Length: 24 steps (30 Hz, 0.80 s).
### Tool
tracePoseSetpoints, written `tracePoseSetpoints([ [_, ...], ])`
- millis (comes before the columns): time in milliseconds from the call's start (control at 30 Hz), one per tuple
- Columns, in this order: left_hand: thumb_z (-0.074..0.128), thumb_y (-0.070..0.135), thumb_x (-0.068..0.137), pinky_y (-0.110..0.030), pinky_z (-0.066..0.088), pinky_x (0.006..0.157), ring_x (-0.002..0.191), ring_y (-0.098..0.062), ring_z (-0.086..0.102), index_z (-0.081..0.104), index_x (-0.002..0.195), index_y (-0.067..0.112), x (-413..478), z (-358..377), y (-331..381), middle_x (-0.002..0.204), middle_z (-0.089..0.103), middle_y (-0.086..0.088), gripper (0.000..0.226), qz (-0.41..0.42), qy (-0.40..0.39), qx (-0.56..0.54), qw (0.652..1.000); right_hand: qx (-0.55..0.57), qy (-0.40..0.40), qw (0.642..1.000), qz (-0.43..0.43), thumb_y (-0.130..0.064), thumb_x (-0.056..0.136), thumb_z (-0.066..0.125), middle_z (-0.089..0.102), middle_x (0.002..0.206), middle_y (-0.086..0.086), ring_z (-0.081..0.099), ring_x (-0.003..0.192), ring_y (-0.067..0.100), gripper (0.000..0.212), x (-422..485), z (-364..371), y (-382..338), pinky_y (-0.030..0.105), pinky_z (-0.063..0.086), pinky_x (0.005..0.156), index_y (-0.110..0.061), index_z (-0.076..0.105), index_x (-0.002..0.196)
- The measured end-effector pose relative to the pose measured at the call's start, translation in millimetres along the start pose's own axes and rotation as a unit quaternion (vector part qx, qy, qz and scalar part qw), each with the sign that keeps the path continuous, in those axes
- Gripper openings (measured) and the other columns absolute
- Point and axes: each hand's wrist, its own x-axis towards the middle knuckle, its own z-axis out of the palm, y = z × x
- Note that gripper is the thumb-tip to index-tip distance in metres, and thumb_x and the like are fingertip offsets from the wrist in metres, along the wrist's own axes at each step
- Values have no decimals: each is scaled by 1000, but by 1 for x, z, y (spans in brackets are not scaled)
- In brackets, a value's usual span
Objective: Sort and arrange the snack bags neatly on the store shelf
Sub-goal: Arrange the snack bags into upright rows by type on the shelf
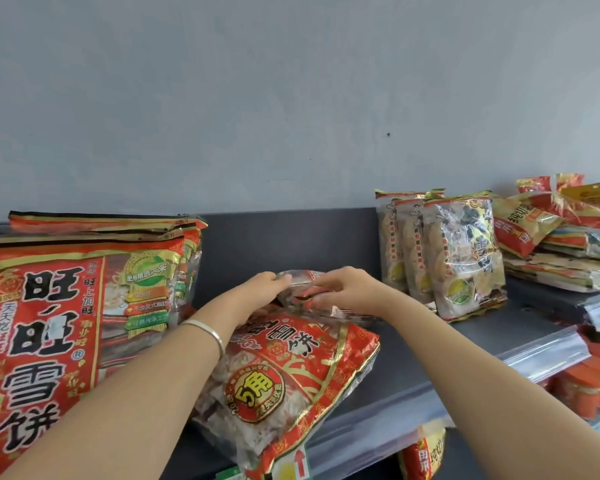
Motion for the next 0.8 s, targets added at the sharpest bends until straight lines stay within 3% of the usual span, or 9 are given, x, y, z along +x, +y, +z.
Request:
tracePoseSetpoints([
  [100, 42, 51, 95, -45, 40, 105, 122, -29, 49, 25, 148, 18, 12, 2, 8, 148, 35, -10, 64, -23, -1, 11, 1000, 151, 99, 981, 71, -14, 89, 54, 67, 113, -1, 61, 106, 17, 28, 10, -19, 21, 37, 45, 102, -20, 72, 109],
  [200, 47, 52, 92, -45, 44, 101, 114, -28, 54, 20, 149, 20, 22, 6, 19, 146, 38, -11, 71, -40, 3, 45, 998, 82, 164, 974, 134, -11, 95, 42, 66, 120, 9, 59, 114, 26, 33, 23, -30, 48, 38, 45, 102, -8, 67, 117],
  [333, 49, 52, 91, -38, 47, 94, 110, -26, 53, 19, 149, 16, 29, 13, 32, 140, 44, -11, 74, -58, 13, 100, 993, -3, 93, 975, 200, -25, 95, 48, 60, 127, 14, 57, 115, 29, 43, 37, -35, 80, 33, 45, 89, -2, 53, 131],
  [400, 48, 57, 90, -42, 44, 98, 116, -28, 51, 21, 148, 16, 32, 18, 37, 142, 41, -12, 76, -85, 23, 130, 988, -27, 33, 978, 205, -36, 96, 48, 59, 124, 15, 56, 115, 30, 52, 41, -41, 89, 32, 43, 86, 1, 49, 133],
  [467, 47, 65, 86, -46, 41, 103, 121, -31, 50, 30, 145, 17, 33, 24, 41, 143, 42, -11, 78, -121, 23, 145, 982, -28, -14, 979, 202, -44, 98, 43, 51, 137, 15, 51, 124, 31, 60, 45, -45, 97, 34, 40, 96, 0, 43, 138],
  [533, 46, 64, 87, -40, 41, 101, 113, -27, 54, 46, 131, 19, 30, 31, 45, 133, 51, -6, 63, -128, 8, 127, 984, -4, -36, 978, 203, -48, 98, 41, 43, 146, 14, 44, 131, 31, 66, 48, -43, 105, 34, 35, 103, -1, 35, 144],
  [633, 48, 43, 96, -34, 40, 90, 100, -19, 52, 43, 116, 25, 21, 39, 51, 118, 52, 0, 28, -110, 20, 82, 990, 90, -17, 974, 206, -47, 94, 50, 43, 146, 14, 44, 131, 31, 71, 56, -37, 122, 36, 35, 105, -2, 30, 146],
  [800, 61, 27, 91, -38, 46, 88, 98, -17, 57, 33, 136, 28, 15, 40, 54, 111, 55, 3, 53, -64, 107, -24, 992, 254, 82, 949, 165, -49, 78, 66, 53, 134, 11, 57, 116, 30, 86, 64, -35, 132, 46, 47, 100, -14, 29, 147],
])
